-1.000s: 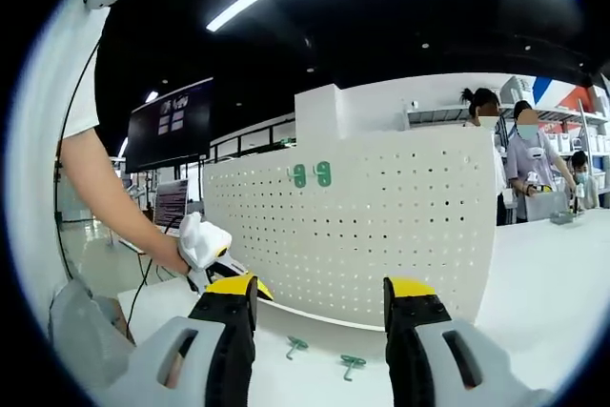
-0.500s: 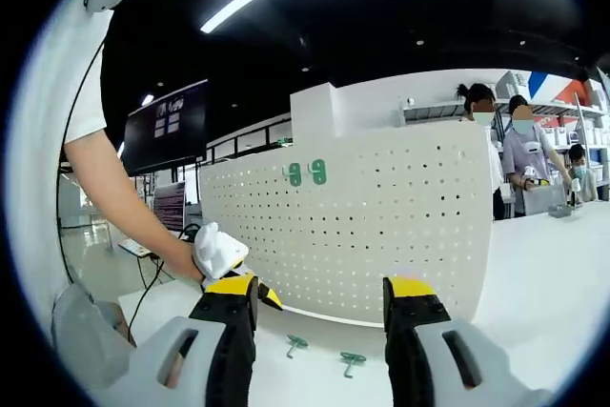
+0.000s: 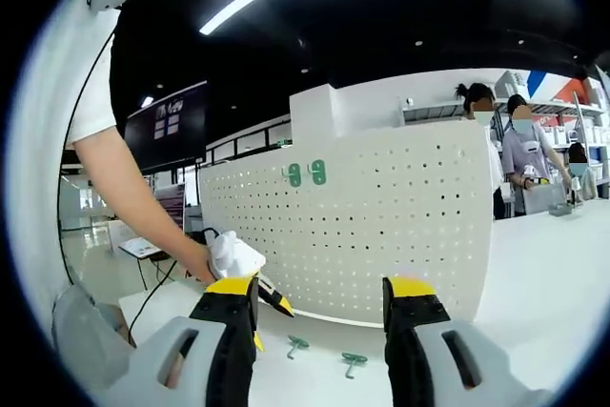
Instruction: Insert the hook assembly into the mounting plate slot until the hook locks in place.
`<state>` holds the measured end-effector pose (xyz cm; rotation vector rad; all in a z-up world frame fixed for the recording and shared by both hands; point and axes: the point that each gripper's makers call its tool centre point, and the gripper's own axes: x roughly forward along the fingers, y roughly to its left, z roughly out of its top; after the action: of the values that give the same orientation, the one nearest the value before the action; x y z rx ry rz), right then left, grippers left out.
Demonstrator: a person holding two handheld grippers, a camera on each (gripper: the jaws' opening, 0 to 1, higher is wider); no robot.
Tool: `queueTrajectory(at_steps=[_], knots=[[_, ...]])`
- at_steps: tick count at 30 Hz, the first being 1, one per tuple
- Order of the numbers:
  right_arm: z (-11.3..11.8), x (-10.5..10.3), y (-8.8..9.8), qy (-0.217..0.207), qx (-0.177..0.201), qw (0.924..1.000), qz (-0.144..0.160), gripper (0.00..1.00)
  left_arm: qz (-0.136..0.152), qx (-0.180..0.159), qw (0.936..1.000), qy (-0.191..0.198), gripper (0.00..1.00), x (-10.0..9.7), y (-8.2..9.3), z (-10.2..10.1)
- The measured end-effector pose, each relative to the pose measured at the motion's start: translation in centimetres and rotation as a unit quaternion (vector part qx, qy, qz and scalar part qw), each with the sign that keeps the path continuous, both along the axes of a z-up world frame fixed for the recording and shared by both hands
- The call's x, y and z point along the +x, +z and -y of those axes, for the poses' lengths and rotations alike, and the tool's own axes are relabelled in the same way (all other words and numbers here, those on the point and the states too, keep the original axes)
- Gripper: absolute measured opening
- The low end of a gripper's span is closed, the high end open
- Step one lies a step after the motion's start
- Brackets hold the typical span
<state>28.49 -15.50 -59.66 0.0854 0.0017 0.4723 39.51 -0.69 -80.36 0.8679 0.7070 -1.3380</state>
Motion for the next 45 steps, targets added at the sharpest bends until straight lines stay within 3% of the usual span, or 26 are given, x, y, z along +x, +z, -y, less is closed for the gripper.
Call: queueTrajectory(at_steps=[19, 29, 34, 45], knots=[[0.6, -0.3, -0.2, -0.009, 0.006, 0.9999, -0.005, 0.50, -0.043, 0.027, 0.9979, -0.041, 0.65, -0.6, -1.8, 1.4], [0.6, -0.2, -0.3, -0.011, 0.012, 0.9998, -0.009, 0.48, -0.042, 0.057, 0.9945, -0.077, 0.63, -1.2, -3.0, 1.1], [0.6, -0.3, -0.1, -0.013, 0.013, 0.9998, -0.008, 0.47, -0.060, 0.049, 0.9946, -0.069, 0.64, -1.3, -3.1, 1.3], [0.4, -0.3, -0.3, -0.011, 0.014, 0.9998, -0.012, 0.46, -0.059, 0.049, 0.9942, -0.075, 0.64, -1.4, -3.1, 1.4]])
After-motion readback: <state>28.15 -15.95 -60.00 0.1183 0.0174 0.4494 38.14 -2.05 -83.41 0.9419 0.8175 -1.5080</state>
